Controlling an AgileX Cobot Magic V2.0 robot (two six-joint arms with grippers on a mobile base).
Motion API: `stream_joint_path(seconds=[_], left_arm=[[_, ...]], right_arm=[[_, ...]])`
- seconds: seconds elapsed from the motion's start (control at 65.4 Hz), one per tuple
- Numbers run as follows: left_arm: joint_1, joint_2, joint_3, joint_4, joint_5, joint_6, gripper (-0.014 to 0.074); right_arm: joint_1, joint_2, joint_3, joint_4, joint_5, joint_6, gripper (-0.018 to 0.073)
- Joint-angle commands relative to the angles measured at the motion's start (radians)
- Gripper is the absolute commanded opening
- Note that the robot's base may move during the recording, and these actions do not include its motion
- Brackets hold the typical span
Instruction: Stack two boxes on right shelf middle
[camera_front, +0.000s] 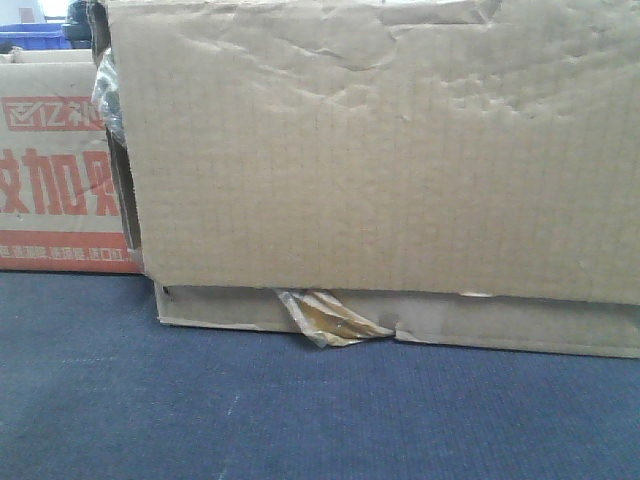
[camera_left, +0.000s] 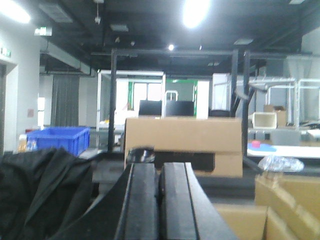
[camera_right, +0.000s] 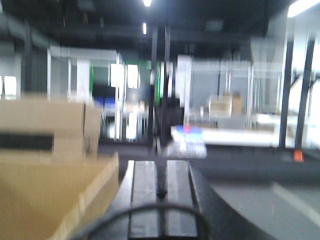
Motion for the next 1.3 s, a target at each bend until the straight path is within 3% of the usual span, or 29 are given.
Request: stream_joint_path(seconds=[0.0, 0.138, 0.244, 0.382, 0.474, 0.611, 0.749, 0.917, 1.039, 1.192, 1.283], left_arm=[[-0.002, 0.043, -0.146, 0.002, 0.133, 0.000, -0.0111], [-0.002, 0.171, -0.347, 0.043, 0.347, 0.000, -0.0101], [-0.002, 0.292, -0.478, 0.067, 0.468, 0.000, -0.0012], [-0.002, 0.454, -0.578, 0.065, 0.547, 0.000, 0.0207], [-0.004, 0.547, -0.597, 0.063, 0.533, 0.000, 0.0332], [-0.046, 0.645, -0.597, 0.063, 0.503, 0.000, 0.0479], [-0.066, 0.757, -0.638, 0.065, 0.563, 0.000, 0.0601], [-0.060, 0.928, -0.810, 0.076, 0.730, 0.000, 0.0601], [-0.035, 1.097, -1.016, 0.072, 0.926, 0.000, 0.0601], [0.006, 1.354, -1.337, 0.047, 1.228, 0.122, 0.0601], [0.031, 1.482, -1.479, 0.004, 1.230, 0.171, 0.0601]], right_arm=[[-0.006, 0.053, -0.145, 0.000, 0.100, 0.000, -0.0162], [-0.006, 0.197, -0.329, 0.000, 0.224, 0.000, -0.0160], [-0.006, 0.313, -0.414, 0.000, 0.281, -0.002, -0.0099], [-0.006, 0.439, -0.458, 0.000, 0.282, -0.002, 0.0169], [0.004, 0.488, -0.459, -0.005, 0.268, -0.002, 0.0369], [0.041, 0.535, -0.459, -0.039, 0.266, -0.002, 0.0544], [0.053, 0.559, -0.459, -0.054, 0.266, -0.002, 0.0559], [0.053, 0.559, -0.459, -0.054, 0.266, -0.002, 0.0559], [0.053, 0.559, -0.459, -0.054, 0.274, -0.002, 0.0559], [0.053, 0.559, -0.459, -0.054, 0.276, -0.002, 0.0559], [0.053, 0.559, -0.459, -0.054, 0.276, -0.002, 0.0559]])
